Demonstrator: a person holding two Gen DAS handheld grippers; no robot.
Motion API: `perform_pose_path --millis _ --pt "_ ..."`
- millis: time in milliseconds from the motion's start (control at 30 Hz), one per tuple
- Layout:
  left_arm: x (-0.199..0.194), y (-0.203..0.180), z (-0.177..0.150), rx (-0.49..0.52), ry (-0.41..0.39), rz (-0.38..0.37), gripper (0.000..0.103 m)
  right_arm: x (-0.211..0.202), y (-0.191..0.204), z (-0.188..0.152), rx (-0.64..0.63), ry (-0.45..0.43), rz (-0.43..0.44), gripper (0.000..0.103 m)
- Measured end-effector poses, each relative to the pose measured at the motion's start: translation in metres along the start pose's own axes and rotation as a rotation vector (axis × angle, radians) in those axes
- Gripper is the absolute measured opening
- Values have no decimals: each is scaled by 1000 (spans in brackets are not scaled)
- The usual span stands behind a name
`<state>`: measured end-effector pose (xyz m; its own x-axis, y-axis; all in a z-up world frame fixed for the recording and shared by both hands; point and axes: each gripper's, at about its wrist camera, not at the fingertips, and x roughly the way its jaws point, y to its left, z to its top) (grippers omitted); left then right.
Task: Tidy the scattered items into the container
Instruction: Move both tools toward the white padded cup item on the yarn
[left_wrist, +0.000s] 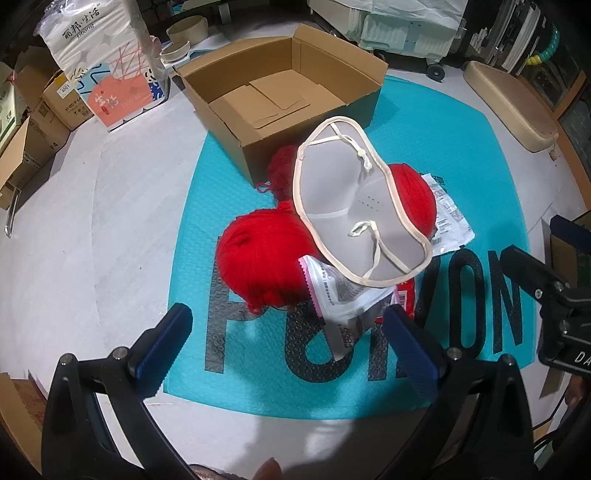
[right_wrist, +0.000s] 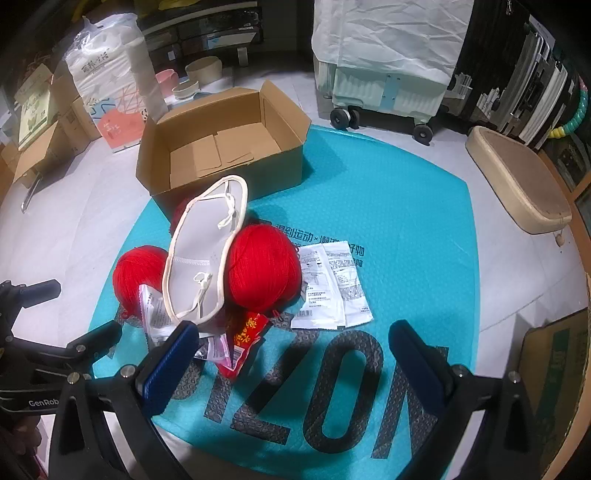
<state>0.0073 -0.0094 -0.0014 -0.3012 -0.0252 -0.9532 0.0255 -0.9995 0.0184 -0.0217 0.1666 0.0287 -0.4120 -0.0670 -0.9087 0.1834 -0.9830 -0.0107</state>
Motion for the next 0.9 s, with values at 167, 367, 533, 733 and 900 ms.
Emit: perform_pose_path --millis 167,367,533,733,900 --pt "0 0 0 -1 2 -6 103 0 -1 0 2 0 0 103" --pt "1 0 0 3 2 -8 103 0 -1 1 2 1 0 103" --pt "1 -2 -2 10 6 -9 103 0 -2 -2 1 -2 7 103" --pt "2 -1 -1 11 11 -22 103 0 0 -3 0 -4 4 103" --pt "2 -4 -3 24 13 -28 103 0 0 -1 2 2 3 103"
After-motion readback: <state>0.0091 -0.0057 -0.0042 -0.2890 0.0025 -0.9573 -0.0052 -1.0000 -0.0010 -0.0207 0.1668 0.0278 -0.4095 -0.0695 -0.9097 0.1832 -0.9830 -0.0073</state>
